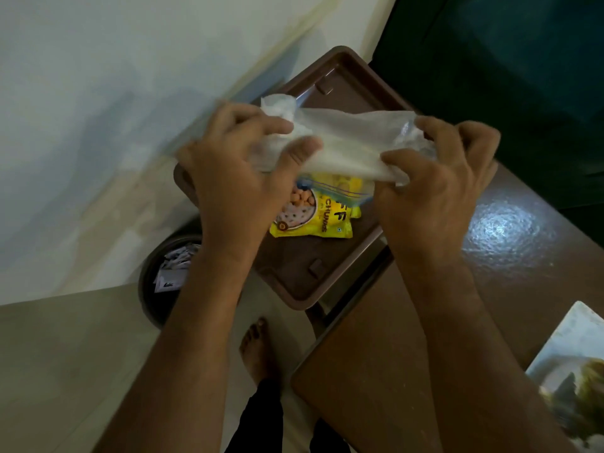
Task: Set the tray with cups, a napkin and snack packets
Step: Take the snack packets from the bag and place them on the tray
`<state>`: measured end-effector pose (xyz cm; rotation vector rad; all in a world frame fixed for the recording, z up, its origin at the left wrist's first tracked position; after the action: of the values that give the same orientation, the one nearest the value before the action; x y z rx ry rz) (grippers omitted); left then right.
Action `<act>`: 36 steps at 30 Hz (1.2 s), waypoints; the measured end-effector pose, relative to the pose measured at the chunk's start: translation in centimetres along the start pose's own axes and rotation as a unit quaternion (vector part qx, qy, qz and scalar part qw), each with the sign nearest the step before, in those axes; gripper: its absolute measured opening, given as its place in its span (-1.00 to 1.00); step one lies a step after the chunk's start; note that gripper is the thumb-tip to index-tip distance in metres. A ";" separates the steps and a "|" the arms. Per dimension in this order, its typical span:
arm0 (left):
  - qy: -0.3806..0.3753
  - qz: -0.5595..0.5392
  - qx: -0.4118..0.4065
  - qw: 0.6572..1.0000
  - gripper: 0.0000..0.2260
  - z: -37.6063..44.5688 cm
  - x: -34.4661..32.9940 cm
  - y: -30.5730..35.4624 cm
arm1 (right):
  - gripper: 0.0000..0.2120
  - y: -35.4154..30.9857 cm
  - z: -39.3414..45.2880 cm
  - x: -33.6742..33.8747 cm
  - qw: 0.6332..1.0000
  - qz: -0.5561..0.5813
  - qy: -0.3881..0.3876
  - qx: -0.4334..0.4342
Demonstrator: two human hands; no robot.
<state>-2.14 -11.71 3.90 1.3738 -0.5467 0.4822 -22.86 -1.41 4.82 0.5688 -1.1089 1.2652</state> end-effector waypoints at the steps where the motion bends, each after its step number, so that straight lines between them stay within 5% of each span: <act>1: -0.010 0.093 -0.038 0.995 -0.44 -0.5 -0.5 0.6 | -0.78 -0.2 0.2 0.5 1.000 0.001 0.019 0.003; 3: -0.006 0.180 -0.081 0.980 -0.46 -1.1 -0.9 1.0 | -0.80 -0.5 0.4 1.3 0.999 0.016 0.050 0.003; 7: -0.001 0.137 -0.145 0.980 -0.79 -2.4 -1.4 1.9 | -0.81 -0.5 0.2 1.8 0.996 0.057 0.057 -0.040; 13: -0.086 0.060 -0.093 0.990 -0.83 -4.7 -4.2 1.8 | -0.53 1.6 -1.5 -0.6 0.949 0.248 0.035 -0.193; 15: -0.113 0.039 -0.060 0.991 -0.74 -5.8 -5.4 1.5 | -0.49 2.2 -2.4 -2.5 0.883 0.379 0.042 -0.274; 19: -0.160 -0.122 0.079 0.976 -0.48 -7.7 -7.1 -0.5 | -0.50 2.7 -5.6 -6.5 0.682 0.567 0.067 -0.457; 21: -0.152 -0.257 0.189 0.935 -0.55 -8.1 -7.4 -2.2 | -0.47 2.5 -6.9 -7.9 0.582 0.632 0.079 -0.505; 24: -0.144 -0.267 0.286 0.909 -0.73 -8.0 -8.3 -4.2 | -0.48 1.8 -8.3 -9.3 0.473 0.686 0.072 -0.547; 28: -0.224 -0.413 0.373 0.800 -0.47 -8.3 -10.8 -4.4 | -0.51 -0.6 -9.4 -10.4 0.357 0.744 0.054 -0.563; 30: -0.262 -0.448 0.377 0.767 -0.43 -8.4 -10.9 -4.1 | -0.58 -1.2 -10.0 -10.2 0.357 0.745 0.037 -0.562; 32: -0.289 -0.463 0.371 0.752 -0.46 -8.6 -10.6 -4.0 | -0.66 -1.3 -10.4 -9.6 0.414 0.725 0.012 -0.549; 36: -0.311 -0.490 0.354 0.733 -0.46 -9.5 -10.2 -3.5 | -0.74 1.1 -8.2 -6.2 0.726 0.534 -0.017 -0.434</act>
<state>-7.20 -2.82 -6.22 2.3384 -0.0576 -0.7713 -20.62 3.00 -4.23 -0.9273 -1.9867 1.4165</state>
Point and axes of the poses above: each hand's wrist, its own z-axis towards the middle knuckle, its own x-axis out of the back of the hand, y = z × x, the point moved 10 cm from there along z, towards the middle knuckle, and after that the axes turned 8 degrees about x, right-handed, at the moved point
